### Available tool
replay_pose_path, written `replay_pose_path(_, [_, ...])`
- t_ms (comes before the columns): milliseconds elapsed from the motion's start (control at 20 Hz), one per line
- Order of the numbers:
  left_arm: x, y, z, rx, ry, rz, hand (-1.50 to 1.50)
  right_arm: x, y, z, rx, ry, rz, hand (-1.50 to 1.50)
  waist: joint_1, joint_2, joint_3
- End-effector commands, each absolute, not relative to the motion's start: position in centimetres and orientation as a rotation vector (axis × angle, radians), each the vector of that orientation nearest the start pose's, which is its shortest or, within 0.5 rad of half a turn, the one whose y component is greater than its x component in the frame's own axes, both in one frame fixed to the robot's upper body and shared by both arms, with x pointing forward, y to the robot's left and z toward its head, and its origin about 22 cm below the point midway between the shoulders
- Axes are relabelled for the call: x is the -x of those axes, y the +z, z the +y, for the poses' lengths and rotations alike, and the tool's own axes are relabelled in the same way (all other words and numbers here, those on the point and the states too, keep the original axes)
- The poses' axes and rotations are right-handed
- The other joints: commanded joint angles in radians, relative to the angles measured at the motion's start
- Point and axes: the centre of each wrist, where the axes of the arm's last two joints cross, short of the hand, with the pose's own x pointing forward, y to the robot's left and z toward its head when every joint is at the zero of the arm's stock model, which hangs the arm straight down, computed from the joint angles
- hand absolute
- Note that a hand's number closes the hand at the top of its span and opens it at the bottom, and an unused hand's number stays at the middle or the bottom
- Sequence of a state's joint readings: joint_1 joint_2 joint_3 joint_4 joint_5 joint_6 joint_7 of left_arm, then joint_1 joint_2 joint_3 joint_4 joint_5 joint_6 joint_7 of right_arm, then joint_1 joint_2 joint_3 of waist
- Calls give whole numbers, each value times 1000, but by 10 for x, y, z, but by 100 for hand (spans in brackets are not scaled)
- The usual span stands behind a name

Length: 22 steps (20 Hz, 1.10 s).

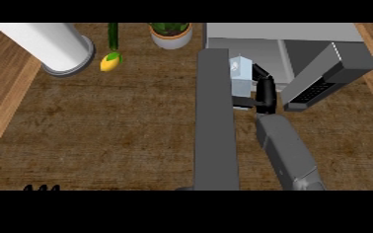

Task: Pick up the milk, place it into the microwave and close the microwave

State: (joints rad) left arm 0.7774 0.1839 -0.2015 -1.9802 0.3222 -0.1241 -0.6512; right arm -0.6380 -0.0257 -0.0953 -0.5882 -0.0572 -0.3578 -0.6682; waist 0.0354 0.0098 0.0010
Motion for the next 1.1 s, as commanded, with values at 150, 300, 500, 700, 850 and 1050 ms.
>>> replay_pose_path(150, [-68, -4, 257, 176, 220, -1908, -150, -382, -53, -190, 453, 85, -1782, 150, 24, 15, 1])
replay_pose_path(300, [-57, 1, 258, 167, 193, -1898, -150, -380, -58, -202, 476, 106, -1785, 150, 45, 21, 3])
replay_pose_path(500, [-61, -6, 264, 187, 186, -1899, -150, -383, -55, -219, 544, 147, -1778, 150, 61, 30, 4])
replay_pose_path(700, [-68, -4, 259, 206, 171, -1896, -150, -399, -34, -223, 622, 205, -1813, 150, 68, 35, 4])
replay_pose_path(850, [-63, -2, 265, 213, 180, -1906, -150, -400, -31, -236, 709, 252, -1837, 150, 84, 38, 5])
replay_pose_path(1050, [-67, -1, 271, 218, 166, -1913, -150, -404, -25, -236, 745, 262, -1857, 150, 90, 43, 5])
